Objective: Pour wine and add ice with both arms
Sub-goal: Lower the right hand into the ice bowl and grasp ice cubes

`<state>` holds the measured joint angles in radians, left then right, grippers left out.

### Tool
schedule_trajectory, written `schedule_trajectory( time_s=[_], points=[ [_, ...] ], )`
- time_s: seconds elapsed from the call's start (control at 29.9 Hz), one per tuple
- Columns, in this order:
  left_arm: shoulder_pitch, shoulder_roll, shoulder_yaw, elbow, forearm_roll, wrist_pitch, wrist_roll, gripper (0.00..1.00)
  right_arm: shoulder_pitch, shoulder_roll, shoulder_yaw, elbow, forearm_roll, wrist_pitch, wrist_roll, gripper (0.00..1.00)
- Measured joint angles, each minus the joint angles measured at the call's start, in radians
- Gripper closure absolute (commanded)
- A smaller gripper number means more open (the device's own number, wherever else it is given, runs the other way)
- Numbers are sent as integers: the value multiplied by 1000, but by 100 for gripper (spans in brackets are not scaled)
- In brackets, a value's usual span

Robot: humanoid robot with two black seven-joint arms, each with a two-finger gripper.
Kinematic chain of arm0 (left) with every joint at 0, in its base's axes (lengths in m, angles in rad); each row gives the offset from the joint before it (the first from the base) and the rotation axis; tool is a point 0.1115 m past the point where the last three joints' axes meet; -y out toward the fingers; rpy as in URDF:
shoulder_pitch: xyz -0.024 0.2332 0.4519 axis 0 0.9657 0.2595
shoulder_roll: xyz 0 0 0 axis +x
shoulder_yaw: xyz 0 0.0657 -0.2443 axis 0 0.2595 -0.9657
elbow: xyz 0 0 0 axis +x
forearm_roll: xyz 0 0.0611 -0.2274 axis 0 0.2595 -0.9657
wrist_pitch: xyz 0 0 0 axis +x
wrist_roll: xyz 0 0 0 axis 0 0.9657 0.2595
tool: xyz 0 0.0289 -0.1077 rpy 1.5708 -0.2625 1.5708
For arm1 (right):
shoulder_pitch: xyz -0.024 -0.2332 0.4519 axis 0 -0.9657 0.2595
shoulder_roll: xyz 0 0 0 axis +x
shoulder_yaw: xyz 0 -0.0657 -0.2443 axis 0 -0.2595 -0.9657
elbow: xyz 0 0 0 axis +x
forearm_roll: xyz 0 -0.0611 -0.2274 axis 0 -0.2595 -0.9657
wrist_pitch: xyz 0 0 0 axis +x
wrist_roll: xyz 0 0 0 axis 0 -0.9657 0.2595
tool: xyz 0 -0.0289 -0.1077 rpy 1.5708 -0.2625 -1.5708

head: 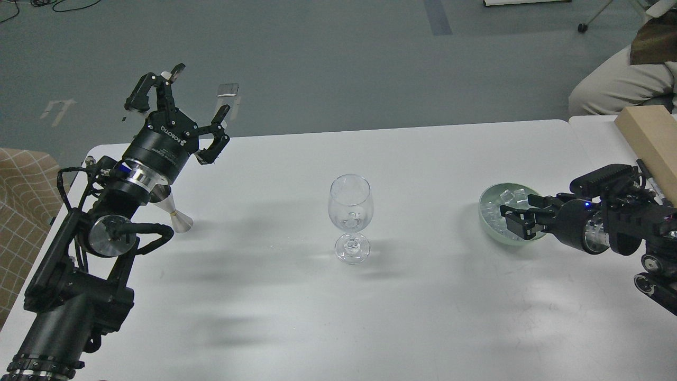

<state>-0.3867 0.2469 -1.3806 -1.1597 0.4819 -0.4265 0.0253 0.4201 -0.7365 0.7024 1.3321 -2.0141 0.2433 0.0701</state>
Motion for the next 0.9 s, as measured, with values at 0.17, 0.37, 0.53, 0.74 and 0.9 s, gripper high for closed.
schedule_trajectory(
  time_s=[0.17,0.37,0.53,0.74,0.9],
  points=[
    [0,0,0,0,0,0,0,2,1,12,-3,-9,0,2,0,38],
    [0,0,0,0,0,1,0,2,3,19,-6,-19,0,5,0,38],
    [0,0,0,0,0,2,0,2,20,20,-32,-31,-1,6,-1,38],
    [0,0,-3,0,0,2,0,2,44,45,-50,-62,0,6,0,41],
    [0,0,-5,0,0,2,0,2,46,57,-52,-72,0,9,0,48]
  ],
)
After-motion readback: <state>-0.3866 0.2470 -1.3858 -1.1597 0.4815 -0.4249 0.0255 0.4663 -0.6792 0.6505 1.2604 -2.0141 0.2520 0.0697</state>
